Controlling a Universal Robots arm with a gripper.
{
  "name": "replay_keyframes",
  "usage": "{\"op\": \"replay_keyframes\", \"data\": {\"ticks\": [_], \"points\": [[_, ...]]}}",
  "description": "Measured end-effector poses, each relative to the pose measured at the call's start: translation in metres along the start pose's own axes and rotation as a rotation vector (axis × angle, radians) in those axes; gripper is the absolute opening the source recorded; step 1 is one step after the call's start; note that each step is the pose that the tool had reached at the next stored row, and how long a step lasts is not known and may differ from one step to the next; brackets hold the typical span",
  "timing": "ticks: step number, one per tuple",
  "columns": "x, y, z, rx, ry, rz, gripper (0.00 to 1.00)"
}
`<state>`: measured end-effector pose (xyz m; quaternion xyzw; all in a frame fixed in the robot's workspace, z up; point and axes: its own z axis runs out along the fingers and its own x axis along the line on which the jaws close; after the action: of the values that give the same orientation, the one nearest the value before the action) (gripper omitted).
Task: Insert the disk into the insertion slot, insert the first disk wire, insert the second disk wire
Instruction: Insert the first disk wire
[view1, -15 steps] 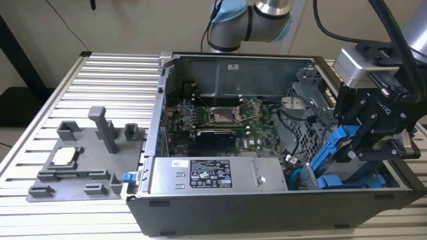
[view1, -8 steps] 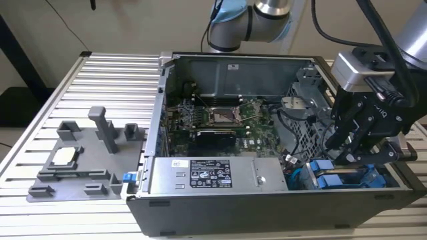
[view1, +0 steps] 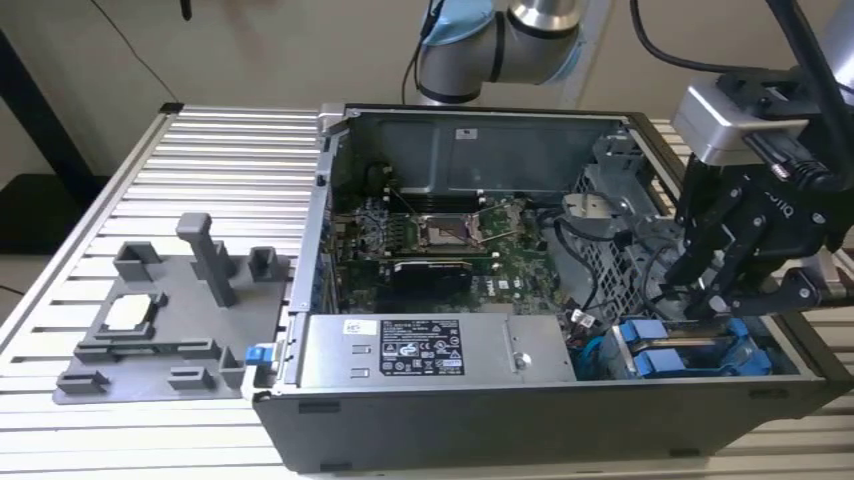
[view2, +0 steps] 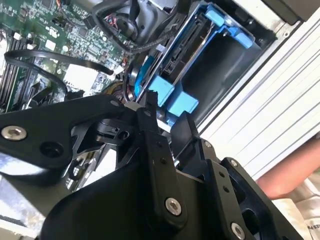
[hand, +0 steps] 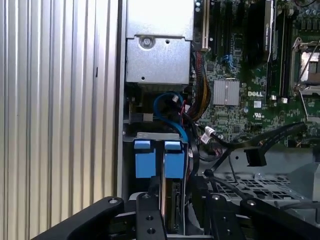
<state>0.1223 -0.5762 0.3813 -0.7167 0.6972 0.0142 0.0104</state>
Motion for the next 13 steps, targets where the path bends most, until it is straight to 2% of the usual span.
{"op": "replay_keyframes", "data": {"ticks": [1, 2, 7, 13], "points": [[-0.0001, 0.0, 0.0001, 0.0135, 0.0001, -0.002, 0.4], [-0.0002, -0.0003, 0.0001, 0.0228, 0.0003, -0.005, 0.4], [-0.0006, -0.008, 0.0001, 0.0236, 0.0004, -0.017, 0.4], [-0.0017, -0.0139, 0.0003, 0.0228, 0.0, -0.039, 0.4]]}}
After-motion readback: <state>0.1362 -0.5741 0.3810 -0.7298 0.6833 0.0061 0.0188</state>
